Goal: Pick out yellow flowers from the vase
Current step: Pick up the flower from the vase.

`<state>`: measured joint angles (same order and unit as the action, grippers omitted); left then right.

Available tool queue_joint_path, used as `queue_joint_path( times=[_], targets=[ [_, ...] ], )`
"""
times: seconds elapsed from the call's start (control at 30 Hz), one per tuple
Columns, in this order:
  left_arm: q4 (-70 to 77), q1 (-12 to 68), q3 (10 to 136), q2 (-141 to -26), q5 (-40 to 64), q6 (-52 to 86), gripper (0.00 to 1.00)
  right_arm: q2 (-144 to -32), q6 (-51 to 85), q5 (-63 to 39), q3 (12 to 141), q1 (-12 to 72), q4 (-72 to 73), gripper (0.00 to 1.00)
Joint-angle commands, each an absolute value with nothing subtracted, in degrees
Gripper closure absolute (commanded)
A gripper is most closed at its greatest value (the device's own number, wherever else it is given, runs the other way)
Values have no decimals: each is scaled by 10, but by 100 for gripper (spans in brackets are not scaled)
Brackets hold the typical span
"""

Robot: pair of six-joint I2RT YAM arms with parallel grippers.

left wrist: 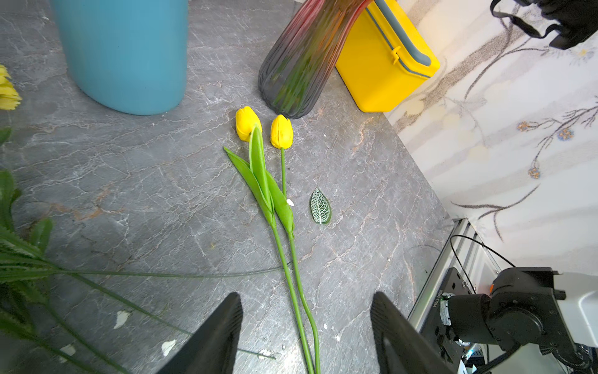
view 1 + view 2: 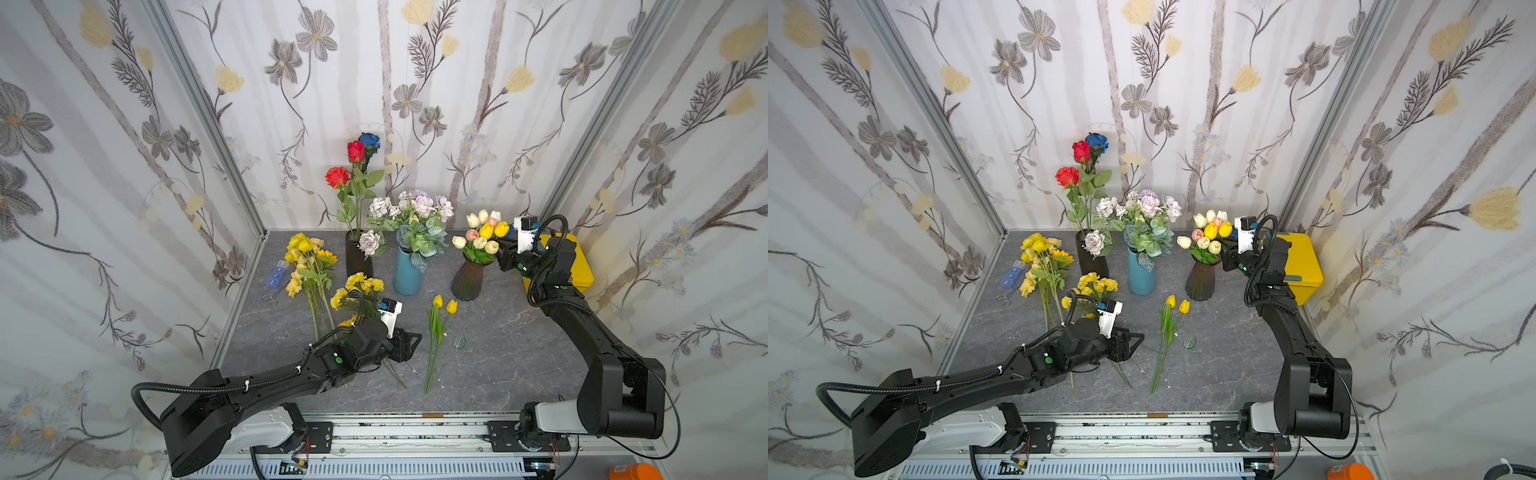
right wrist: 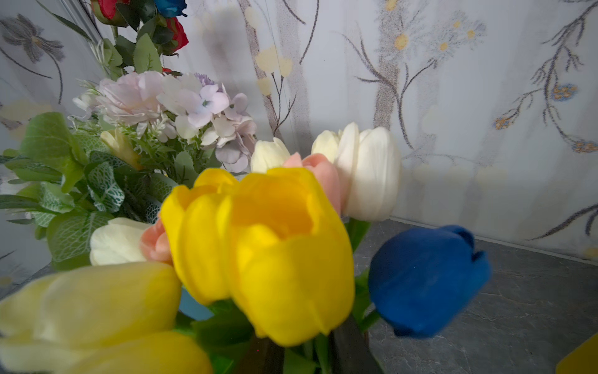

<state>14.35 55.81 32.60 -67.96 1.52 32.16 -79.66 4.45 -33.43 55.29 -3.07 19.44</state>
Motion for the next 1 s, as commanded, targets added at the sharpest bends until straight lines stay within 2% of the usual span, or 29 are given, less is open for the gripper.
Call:
queue_joint_path(
  times=[0.0, 0.17, 0.43, 0.73, 0.97],
  targets=[
    [163, 557, 323, -675, 7, 324, 33, -795, 42, -315, 553, -29, 231, 80],
    [165, 557, 322, -676, 6, 326, 33, -789, 45, -319, 556, -29, 230, 91],
    [165, 556, 325, -679, 6, 325, 33, -728, 77, -302, 557, -28, 214, 95],
    [141, 556, 348, -671, -9, 297, 32, -626, 109, -203, 613, -28, 97, 99],
    [120, 556, 384, -637, -52, 214, 31, -525, 136, -121, 651, -28, 28, 98]
  ],
)
